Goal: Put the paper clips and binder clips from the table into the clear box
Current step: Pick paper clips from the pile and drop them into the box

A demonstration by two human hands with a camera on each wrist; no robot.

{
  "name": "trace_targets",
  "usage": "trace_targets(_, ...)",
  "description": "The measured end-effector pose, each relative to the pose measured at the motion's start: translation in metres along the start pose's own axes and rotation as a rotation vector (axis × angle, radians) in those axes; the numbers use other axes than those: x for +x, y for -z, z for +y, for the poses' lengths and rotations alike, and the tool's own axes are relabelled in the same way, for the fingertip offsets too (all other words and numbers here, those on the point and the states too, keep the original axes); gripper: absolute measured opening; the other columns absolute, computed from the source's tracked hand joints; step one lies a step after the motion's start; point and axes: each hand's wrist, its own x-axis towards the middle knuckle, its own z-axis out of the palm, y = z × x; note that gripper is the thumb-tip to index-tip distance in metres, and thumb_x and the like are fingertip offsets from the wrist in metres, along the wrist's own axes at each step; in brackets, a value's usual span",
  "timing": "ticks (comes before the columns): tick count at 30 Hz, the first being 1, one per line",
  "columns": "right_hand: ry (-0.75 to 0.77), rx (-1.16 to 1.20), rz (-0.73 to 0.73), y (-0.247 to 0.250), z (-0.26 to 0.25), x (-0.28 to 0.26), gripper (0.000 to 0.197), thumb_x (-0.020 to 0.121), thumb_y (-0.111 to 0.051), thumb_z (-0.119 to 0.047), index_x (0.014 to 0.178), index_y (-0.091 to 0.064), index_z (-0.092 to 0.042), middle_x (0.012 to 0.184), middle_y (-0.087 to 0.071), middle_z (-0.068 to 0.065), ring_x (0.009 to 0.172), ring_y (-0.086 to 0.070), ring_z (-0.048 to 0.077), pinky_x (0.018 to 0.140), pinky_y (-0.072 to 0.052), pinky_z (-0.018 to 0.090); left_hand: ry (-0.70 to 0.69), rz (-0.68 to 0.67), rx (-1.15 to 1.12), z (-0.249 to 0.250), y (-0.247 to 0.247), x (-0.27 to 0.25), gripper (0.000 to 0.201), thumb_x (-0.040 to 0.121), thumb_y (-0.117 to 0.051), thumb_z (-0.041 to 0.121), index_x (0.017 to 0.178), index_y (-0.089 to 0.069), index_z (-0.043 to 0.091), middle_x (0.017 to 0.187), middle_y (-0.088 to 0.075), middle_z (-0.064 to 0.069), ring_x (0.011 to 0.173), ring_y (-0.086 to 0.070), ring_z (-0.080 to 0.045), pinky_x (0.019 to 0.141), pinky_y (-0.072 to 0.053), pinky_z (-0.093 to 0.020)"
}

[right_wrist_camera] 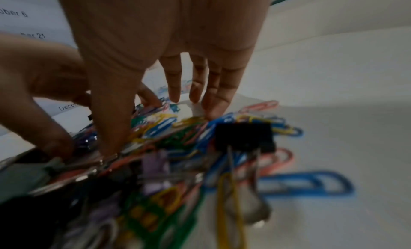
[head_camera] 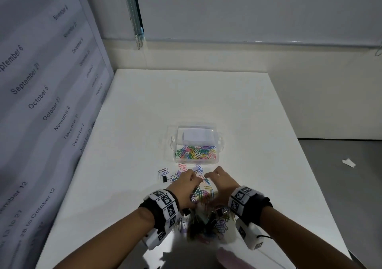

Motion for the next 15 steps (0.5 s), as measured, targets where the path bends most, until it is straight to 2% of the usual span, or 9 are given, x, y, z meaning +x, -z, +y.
trace_targets(2,-0.001,0.028,0.023,-0.004,-0.006,0.001,0.072,0.066,-0.078,-0.029,0.128,-0.044,-0.014,0.122,-0.042,0.012,0.108,-0.05,0.027,0.095,-0.042,0.031,0.024,-0.005,-0.003,-0.005,0.002,-0.004,0.076,0.067,-0.076,0.028,0.133,-0.04,0.016,0.125,-0.035,-0.01,0.115,-0.037,-0.025,0.097,-0.044,-0.04)
trace_targets(4,-0.028,0.033,-0.019,-0.002,-0.012,0.002,0.057,0.069,-0.076,-0.029,0.118,-0.051,-0.014,0.114,-0.044,0.009,0.106,-0.051,0.025,0.09,-0.041,0.028,0.043,0.009,-0.013,-0.009,0.002,-0.007,0.078,0.067,-0.077,0.034,0.133,-0.039,0.017,0.128,-0.034,-0.008,0.118,-0.036,-0.024,0.1,-0.042,-0.038)
trace_targets(6,-0.041,0.041,-0.075,0.002,-0.017,0.002,0.039,0.074,-0.072,-0.025,0.108,-0.059,-0.012,0.101,-0.046,0.004,0.097,-0.051,0.023,0.084,-0.04,0.027,0.055,0.058,-0.036,-0.009,0.002,-0.01,0.071,0.071,-0.074,0.036,0.133,-0.042,0.018,0.126,-0.036,-0.007,0.118,-0.038,-0.022,0.101,-0.042,-0.036)
trace_targets(8,-0.04,0.078,-0.086,0.006,-0.019,0.0,0.024,0.076,-0.066,-0.018,0.1,-0.065,-0.011,0.094,-0.058,0.004,0.086,-0.052,0.018,0.075,-0.037,0.022,0.041,0.116,-0.051,-0.005,0.002,-0.01,0.062,0.075,-0.071,0.033,0.13,-0.046,0.019,0.122,-0.039,-0.006,0.115,-0.04,-0.02,0.099,-0.042,-0.032)
trace_targets(11,-0.041,0.14,-0.04,0.015,-0.016,-0.001,0.018,0.076,-0.064,-0.013,0.093,-0.07,-0.011,0.101,-0.072,0.007,0.067,-0.051,0.006,0.071,-0.036,0.018,0.004,0.122,-0.019,0.005,-0.001,-0.005,0.054,0.079,-0.066,0.024,0.128,-0.047,0.015,0.119,-0.041,-0.008,0.11,-0.044,-0.022,0.094,-0.044,-0.033)
trace_targets(13,-0.074,0.175,0.043,0.025,-0.014,-0.001,0.017,0.076,-0.064,-0.011,0.09,-0.072,-0.012,0.099,-0.073,0.005,0.067,-0.051,0.005,0.068,-0.039,0.016,0.024,0.081,0.004,0.012,-0.003,-0.001,0.051,0.078,-0.065,0.021,0.125,-0.047,0.011,0.118,-0.04,-0.01,0.108,-0.045,-0.025,0.091,-0.045,-0.037)
trace_targets(15,-0.116,0.213,0.117,0.039,-0.013,0.002,0.017,0.077,-0.062,-0.008,0.088,-0.073,-0.012,0.098,-0.073,0.004,0.072,-0.055,0.008,0.064,-0.042,0.016,0.042,0.068,0.035,0.017,-0.006,0.003,0.048,0.078,-0.066,0.025,0.119,-0.048,0.009,0.117,-0.04,-0.012,0.107,-0.044,-0.028,0.09,-0.045,-0.038)
